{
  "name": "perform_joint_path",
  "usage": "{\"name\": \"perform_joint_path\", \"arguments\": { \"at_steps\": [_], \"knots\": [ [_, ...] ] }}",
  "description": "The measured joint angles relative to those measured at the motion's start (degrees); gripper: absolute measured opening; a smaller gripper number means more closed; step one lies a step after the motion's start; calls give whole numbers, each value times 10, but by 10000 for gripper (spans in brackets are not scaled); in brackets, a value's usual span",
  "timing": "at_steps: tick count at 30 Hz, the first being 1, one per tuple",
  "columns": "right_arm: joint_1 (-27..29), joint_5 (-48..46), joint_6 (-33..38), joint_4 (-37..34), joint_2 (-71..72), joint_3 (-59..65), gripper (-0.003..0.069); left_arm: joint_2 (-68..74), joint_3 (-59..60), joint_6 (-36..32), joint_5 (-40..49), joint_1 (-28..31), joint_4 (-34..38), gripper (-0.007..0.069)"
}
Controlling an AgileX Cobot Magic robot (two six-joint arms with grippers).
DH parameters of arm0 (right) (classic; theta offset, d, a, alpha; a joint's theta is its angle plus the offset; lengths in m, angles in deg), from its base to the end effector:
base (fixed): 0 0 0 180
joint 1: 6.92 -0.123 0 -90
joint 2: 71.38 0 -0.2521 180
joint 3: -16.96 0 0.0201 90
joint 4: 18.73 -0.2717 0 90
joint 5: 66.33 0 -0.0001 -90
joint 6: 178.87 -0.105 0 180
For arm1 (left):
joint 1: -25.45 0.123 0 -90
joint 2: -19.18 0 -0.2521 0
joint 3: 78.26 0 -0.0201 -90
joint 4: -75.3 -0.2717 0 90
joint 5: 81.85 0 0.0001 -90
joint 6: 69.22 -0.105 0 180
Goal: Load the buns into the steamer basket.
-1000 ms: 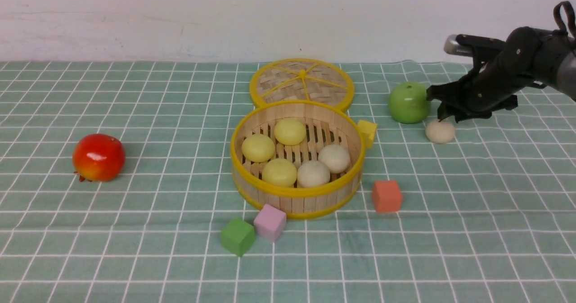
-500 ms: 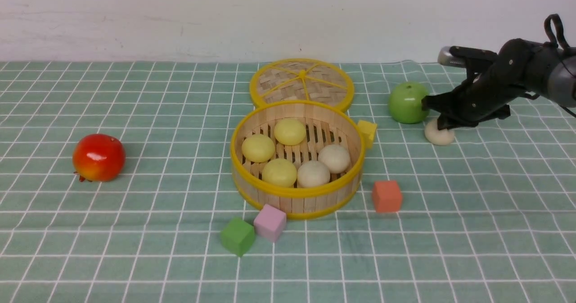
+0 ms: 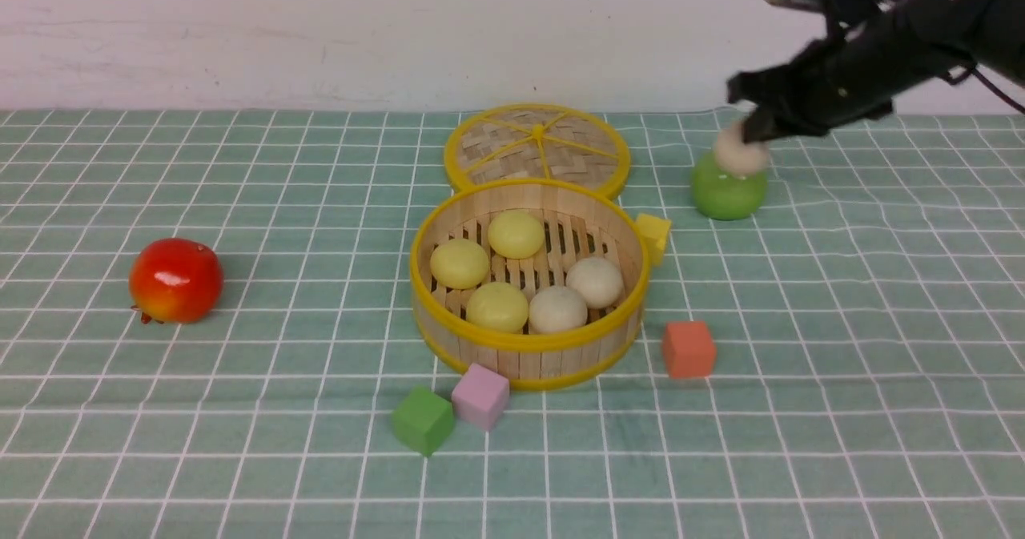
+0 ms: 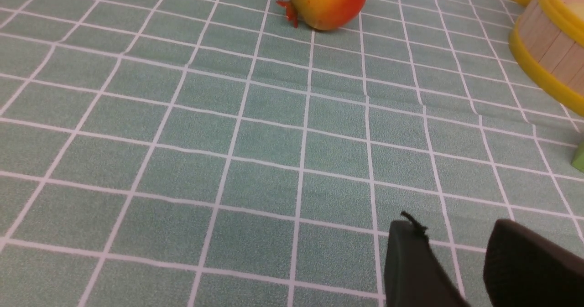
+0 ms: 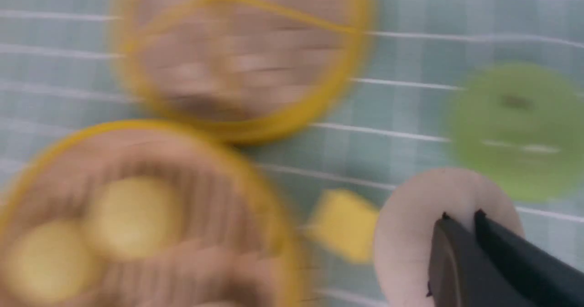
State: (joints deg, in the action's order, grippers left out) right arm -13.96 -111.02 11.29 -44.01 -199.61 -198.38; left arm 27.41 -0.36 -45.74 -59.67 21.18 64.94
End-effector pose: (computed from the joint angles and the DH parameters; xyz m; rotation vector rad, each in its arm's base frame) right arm 0.4918 0.0925 0.2569 -0.1230 2.3550 0.4904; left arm 0.1200 -0.0018 0.1650 -0.2043 1.8757 -0.1528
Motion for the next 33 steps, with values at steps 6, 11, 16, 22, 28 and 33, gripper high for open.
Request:
{"name": "perform_joint_path", "arguments": {
  "at_steps": [6, 11, 16, 22, 28, 33],
  "knots": [
    [-75, 4, 48, -42, -9, 0, 3, 0, 0, 0, 0, 0, 0, 238],
    [-104, 34, 60, -43, -38, 0, 3, 0, 0, 0, 0, 0, 0, 238],
    [-108, 71, 61, -43, -88, 0, 5, 0, 0, 0, 0, 0, 0, 238],
    [-108, 78, 61, -43, -112, 1, 45, 0, 0, 0, 0, 0, 0, 238],
    [-108, 76, 63, -43, -106, 1, 254, 0, 0, 0, 0, 0, 0, 238],
    [-101, 28, 65, -18, -52, 1, 425, 0, 0, 0, 0, 0, 0, 238]
  ]
}}
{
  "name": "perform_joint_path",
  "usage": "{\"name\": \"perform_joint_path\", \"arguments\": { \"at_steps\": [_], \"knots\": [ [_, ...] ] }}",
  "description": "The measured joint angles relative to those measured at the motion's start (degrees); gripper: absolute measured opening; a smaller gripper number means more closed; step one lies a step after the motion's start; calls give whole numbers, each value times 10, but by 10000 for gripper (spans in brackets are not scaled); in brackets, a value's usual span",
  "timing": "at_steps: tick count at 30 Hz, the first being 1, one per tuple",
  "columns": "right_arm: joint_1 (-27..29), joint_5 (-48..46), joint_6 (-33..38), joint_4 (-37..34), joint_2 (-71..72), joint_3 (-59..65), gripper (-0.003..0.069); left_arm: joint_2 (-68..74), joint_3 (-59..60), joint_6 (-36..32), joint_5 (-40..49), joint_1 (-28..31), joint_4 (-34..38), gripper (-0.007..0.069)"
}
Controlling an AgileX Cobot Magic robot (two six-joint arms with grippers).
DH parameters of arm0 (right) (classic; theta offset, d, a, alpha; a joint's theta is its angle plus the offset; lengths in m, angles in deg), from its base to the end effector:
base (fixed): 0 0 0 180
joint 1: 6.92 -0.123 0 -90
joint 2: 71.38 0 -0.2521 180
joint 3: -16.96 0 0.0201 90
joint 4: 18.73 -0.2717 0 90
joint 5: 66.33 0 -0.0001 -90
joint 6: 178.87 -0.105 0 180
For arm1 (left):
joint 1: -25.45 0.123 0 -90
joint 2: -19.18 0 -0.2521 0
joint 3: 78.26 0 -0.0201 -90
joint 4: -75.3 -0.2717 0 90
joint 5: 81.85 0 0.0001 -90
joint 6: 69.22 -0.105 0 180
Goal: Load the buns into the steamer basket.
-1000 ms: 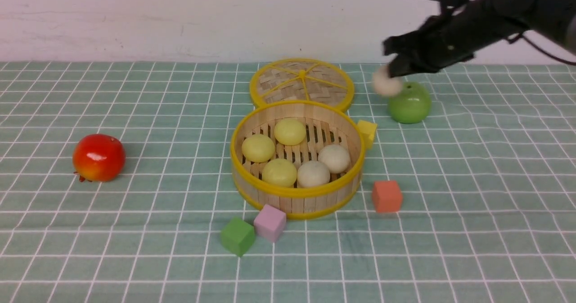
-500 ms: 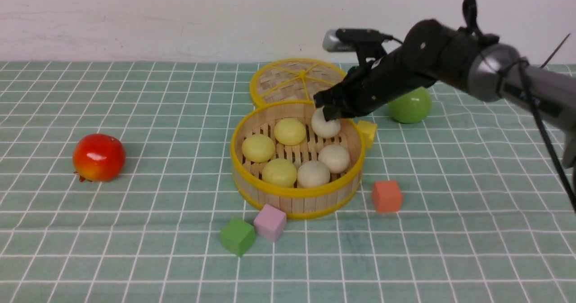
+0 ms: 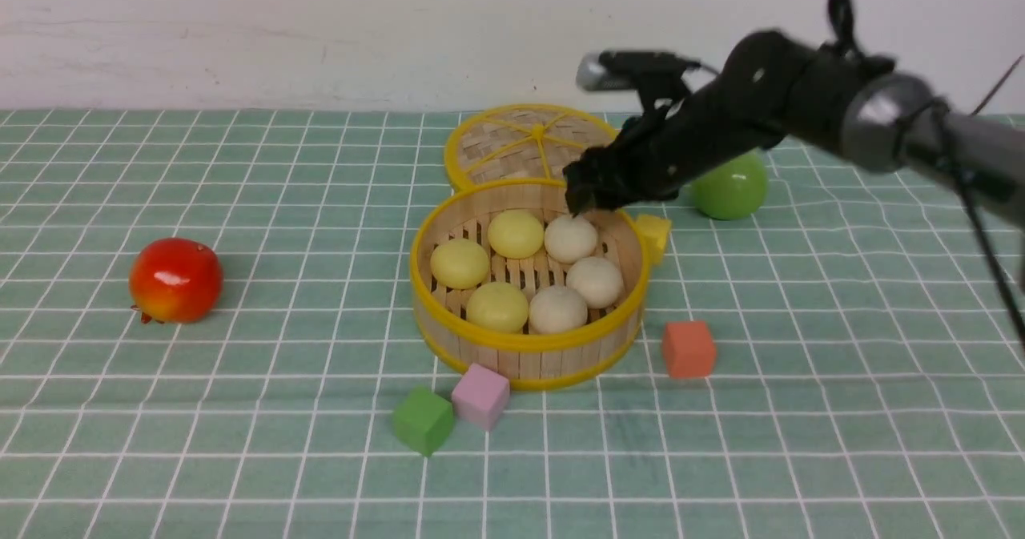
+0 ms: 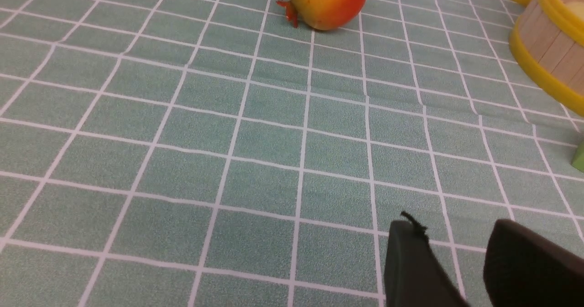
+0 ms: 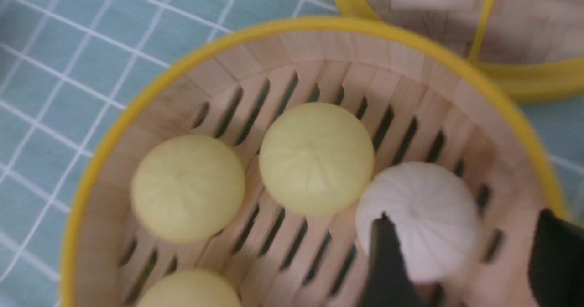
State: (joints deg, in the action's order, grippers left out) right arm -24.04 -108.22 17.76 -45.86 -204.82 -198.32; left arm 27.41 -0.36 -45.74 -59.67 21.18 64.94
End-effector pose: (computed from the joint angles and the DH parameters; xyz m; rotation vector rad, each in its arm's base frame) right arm 0.4814 0.1818 0.2145 -0.4166 2.3693 0.5444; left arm 0.1200 -0.0018 0.1650 -0.2043 1.8757 -0.1528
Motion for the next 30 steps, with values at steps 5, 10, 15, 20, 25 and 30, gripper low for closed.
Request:
{"name": "perform_joint_path", "arguments": {
  "at_steps": [5, 10, 15, 20, 25, 30],
  "knots": [
    [24, -86, 0, 32, 90, 0, 440, 0, 0, 0, 0, 0, 0, 238],
    [42, -210, -36, 73, 193, 1, 288, 0, 0, 0, 0, 0, 0, 238],
    [42, -254, -99, 128, 283, 48, 97, 0, 0, 0, 0, 0, 0, 238],
    [43, -243, -140, 169, 419, 201, -20, 0, 0, 0, 0, 0, 0, 238],
    [44, -201, -146, 172, 552, 373, -20, 0, 0, 0, 0, 0, 0, 238],
    [44, -185, -146, 167, 666, 500, -20, 0, 0, 0, 0, 0, 0, 238]
  ]
}}
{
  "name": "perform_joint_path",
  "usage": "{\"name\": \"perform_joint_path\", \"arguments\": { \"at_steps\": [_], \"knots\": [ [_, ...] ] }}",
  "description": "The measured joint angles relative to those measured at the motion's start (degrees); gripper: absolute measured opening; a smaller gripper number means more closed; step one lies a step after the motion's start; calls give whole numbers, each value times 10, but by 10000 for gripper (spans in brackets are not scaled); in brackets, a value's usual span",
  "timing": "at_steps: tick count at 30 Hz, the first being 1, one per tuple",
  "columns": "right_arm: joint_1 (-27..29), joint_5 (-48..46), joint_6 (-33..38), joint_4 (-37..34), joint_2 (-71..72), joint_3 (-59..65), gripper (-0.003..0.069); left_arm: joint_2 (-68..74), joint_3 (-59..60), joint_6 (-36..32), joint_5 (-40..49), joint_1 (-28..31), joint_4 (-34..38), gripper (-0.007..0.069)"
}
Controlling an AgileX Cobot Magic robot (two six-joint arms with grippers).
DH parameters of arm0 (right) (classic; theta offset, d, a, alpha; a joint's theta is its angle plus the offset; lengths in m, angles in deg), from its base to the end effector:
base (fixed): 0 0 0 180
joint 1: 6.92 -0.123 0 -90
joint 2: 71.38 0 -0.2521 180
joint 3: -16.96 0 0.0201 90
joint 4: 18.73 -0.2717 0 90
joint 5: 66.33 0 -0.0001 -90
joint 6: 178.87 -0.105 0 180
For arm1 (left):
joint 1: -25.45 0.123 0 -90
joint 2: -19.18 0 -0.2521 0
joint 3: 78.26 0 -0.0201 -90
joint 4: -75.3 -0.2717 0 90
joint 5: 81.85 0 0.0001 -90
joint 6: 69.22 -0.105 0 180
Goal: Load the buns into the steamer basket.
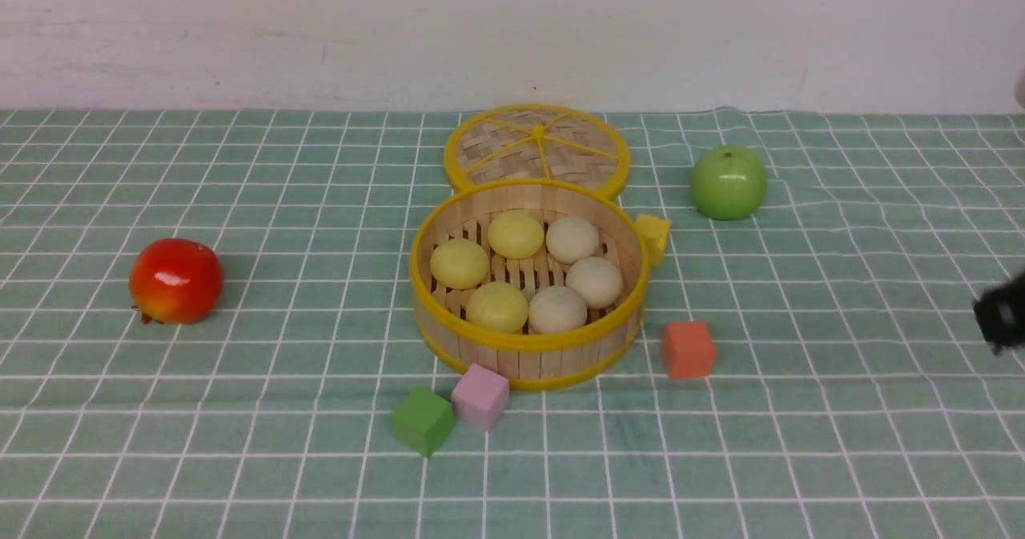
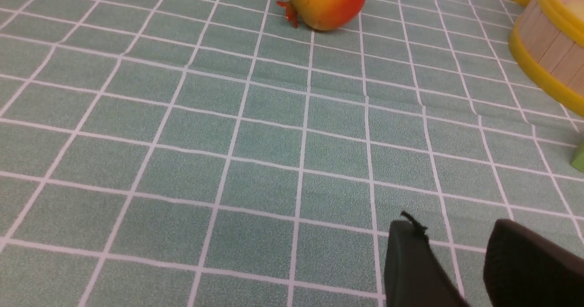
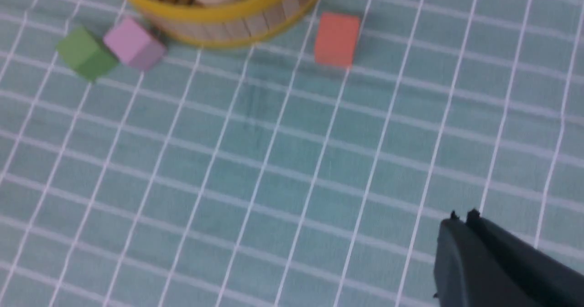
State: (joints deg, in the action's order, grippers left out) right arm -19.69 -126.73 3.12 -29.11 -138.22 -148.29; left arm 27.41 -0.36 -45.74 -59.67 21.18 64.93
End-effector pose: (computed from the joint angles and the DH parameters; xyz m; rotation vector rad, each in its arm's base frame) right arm 0.2217 0.0671 0.3331 -0.2753 2.4666 0.3136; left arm 0.1200 -0.0018 0.1650 -0.2042 1.8757 -0.1527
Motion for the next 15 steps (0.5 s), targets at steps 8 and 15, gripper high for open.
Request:
{"name": "perform_joint_path", "arguments": {
  "at_steps": [8, 15],
  "knots": [
    [0, -71, 0, -11, 142, 116, -15, 0, 0, 0, 0, 0, 0, 238],
    [13, -11, -2, 63, 232, 154, -10, 0, 0, 0, 0, 0, 0, 238]
  ]
}}
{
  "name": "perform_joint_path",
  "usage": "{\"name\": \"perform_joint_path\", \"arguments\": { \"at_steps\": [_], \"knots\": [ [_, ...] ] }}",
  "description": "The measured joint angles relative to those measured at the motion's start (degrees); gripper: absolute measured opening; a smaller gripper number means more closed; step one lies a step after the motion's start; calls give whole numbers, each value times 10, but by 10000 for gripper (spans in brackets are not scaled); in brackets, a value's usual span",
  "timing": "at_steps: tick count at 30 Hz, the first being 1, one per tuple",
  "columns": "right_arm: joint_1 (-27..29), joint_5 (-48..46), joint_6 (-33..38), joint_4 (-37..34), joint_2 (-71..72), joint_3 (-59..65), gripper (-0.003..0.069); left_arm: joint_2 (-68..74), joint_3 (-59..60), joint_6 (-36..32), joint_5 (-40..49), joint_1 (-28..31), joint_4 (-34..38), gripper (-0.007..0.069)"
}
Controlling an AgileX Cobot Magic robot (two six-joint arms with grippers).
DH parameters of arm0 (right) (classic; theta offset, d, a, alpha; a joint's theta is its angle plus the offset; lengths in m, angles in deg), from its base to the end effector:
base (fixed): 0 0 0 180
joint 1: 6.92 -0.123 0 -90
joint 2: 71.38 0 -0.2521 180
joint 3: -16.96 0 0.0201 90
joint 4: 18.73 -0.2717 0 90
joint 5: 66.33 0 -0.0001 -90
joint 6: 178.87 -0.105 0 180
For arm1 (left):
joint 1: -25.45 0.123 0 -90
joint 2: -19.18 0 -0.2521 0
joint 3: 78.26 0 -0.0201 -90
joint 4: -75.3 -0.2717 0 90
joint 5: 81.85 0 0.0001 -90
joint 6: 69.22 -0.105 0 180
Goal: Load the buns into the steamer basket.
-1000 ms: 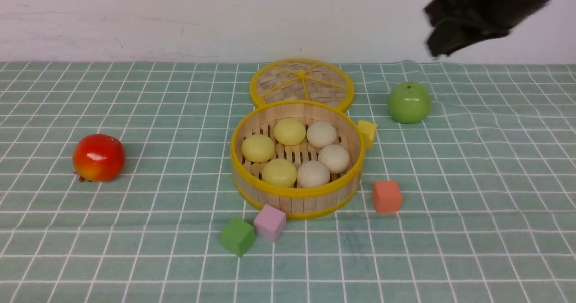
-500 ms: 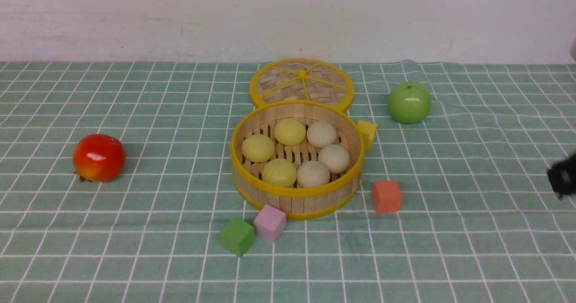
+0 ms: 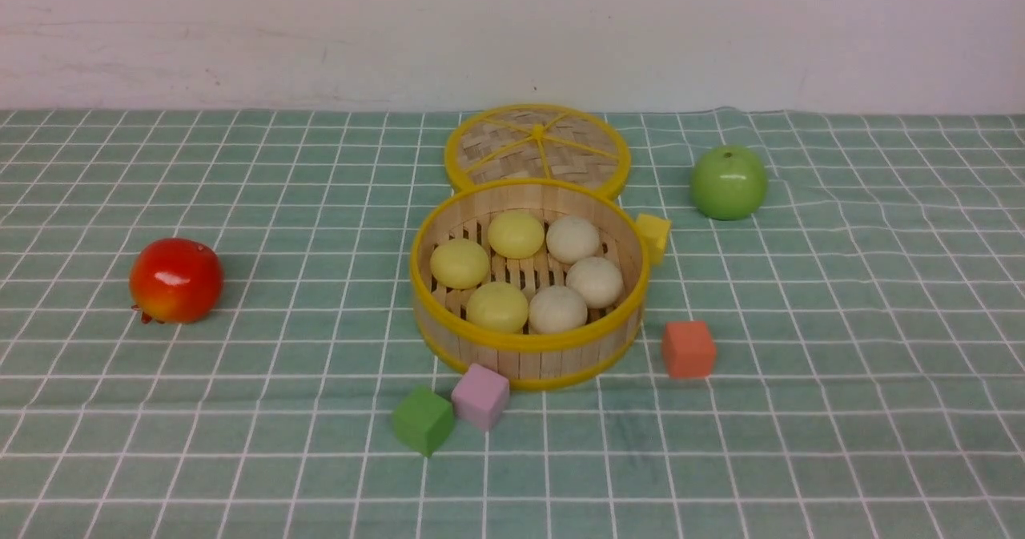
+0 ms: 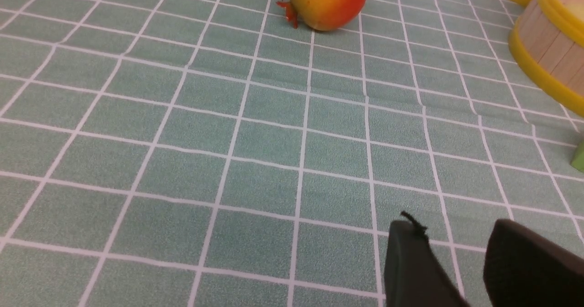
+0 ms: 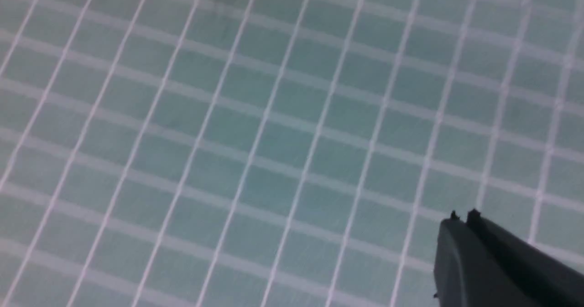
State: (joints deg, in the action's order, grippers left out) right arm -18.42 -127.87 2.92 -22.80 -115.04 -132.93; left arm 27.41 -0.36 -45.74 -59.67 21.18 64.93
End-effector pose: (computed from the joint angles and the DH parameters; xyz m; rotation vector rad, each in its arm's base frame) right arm 0.1423 0.0356 0.3178 -0.2641 2.3505 0.1723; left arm 0.1200 -0.0018 0.1650 -0.2042 1.8757 -0.1527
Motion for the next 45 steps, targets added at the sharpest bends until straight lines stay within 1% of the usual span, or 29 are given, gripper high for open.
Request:
{"name": "perform_joint_path", "arguments": {
  "at_steps": [1, 2, 3, 4, 5, 6, 9, 10, 13, 14, 15, 16, 18, 23, 45],
  "knots": [
    [7, 19, 0, 2, 12, 10, -10, 0, 0, 0, 0, 0, 0, 238],
    [34, 91, 0, 3, 55, 48, -8, 0, 0, 0, 0, 0, 0, 238],
    [46, 120, 0, 4, 75, 74, -6, 0, 0, 0, 0, 0, 0, 238],
    [52, 127, 0, 4, 86, 80, -6, 0, 0, 0, 0, 0, 0, 238],
    [65, 164, 0, 5, 107, 103, -6, 0, 0, 0, 0, 0, 0, 238],
    [89, 219, 0, 5, 155, 160, -3, 0, 0, 0, 0, 0, 0, 238],
    [129, 308, 0, 6, 236, 262, -3, 0, 0, 0, 0, 0, 0, 238],
    [133, 317, 0, 6, 241, 269, -2, 0, 0, 0, 0, 0, 0, 238],
    [155, 366, 0, 7, 311, 362, -1, 0, 0, 0, 0, 0, 0, 238],
    [160, 369, 0, 10, 333, 401, -1, 0, 0, 0, 0, 0, 0, 238],
    [160, 370, 0, 10, 339, 406, -1, 0, 0, 0, 0, 0, 0, 238],
    [162, 367, 0, 12, 351, 451, 0, 0, 0, 0, 0, 0, 0, 238],
    [162, 375, 0, 12, 354, 465, 1, 0, 0, 0, -1, 0, 0, 238],
    [162, 394, 0, 11, 355, 469, 9, 0, 0, 0, 0, 0, 0, 238],
    [162, 394, 0, 11, 355, 469, 32, 0, 0, 0, 0, 0, 0, 238]
  ]
}}
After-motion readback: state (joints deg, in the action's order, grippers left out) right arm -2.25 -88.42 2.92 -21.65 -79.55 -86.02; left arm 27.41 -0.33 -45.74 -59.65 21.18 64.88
